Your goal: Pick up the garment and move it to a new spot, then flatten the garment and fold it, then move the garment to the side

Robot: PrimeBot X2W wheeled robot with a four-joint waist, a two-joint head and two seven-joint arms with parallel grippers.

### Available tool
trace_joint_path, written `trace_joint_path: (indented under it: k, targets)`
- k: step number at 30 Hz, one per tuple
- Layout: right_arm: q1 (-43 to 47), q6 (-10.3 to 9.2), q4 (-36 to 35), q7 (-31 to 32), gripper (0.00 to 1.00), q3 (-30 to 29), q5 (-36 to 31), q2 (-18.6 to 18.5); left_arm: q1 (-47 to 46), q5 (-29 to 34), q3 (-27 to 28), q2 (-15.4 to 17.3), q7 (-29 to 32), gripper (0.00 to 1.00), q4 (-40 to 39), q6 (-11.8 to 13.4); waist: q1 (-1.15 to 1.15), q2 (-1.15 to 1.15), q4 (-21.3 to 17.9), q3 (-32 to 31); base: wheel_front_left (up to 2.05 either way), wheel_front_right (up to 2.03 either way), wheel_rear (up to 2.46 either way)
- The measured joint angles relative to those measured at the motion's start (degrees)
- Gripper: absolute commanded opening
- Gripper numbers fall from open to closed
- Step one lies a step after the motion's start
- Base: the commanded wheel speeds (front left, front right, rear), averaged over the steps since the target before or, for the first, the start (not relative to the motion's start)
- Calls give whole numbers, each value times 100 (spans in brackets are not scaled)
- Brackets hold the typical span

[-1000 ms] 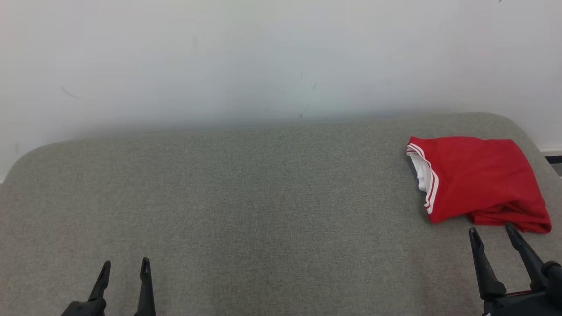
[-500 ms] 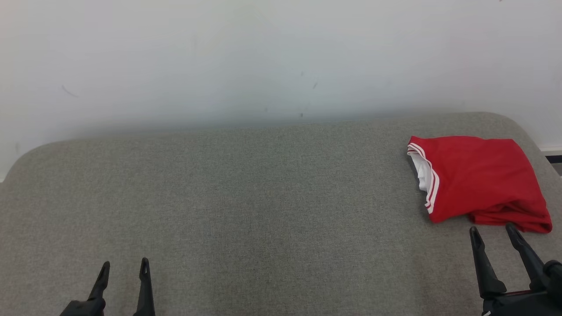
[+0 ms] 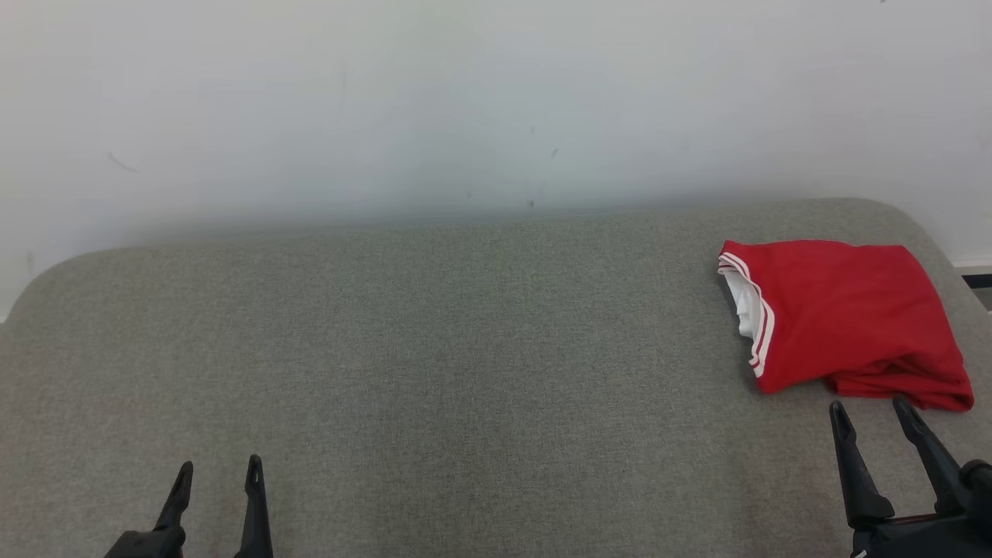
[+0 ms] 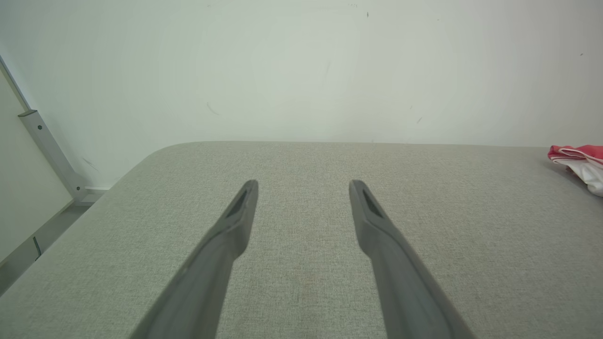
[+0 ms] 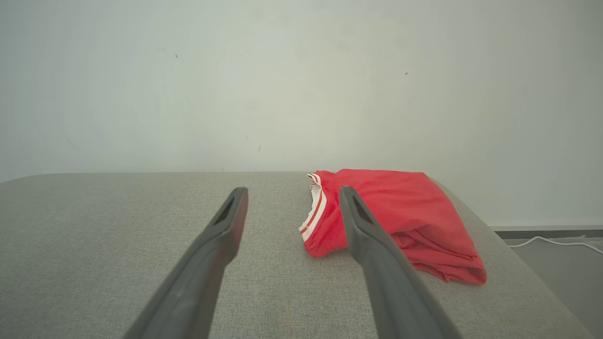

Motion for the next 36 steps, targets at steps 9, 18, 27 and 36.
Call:
trace_joint_path:
  k: [9,18,27,36]
  targets:
    - [85,0,-15,5,100,-9,0,2,0,-10,-7,1,-1,100,0,-8,0,0,10,7,0,0,0]
    - [188,44,277,58,0,66,113,290,16,-142,1,-48,8,0,338,-14,0,0,9,19,0,0,0]
    - [99,135,436,210,0,-63,734,448,-9,-825,135,-92,104,0,525,-121,0,0,-1,49,0,0,0]
    - [-36,258,613,357,0,-190,1334,615,-80,-1788,232,-114,160,0,683,-264,0,0,-10,74,0,0,0]
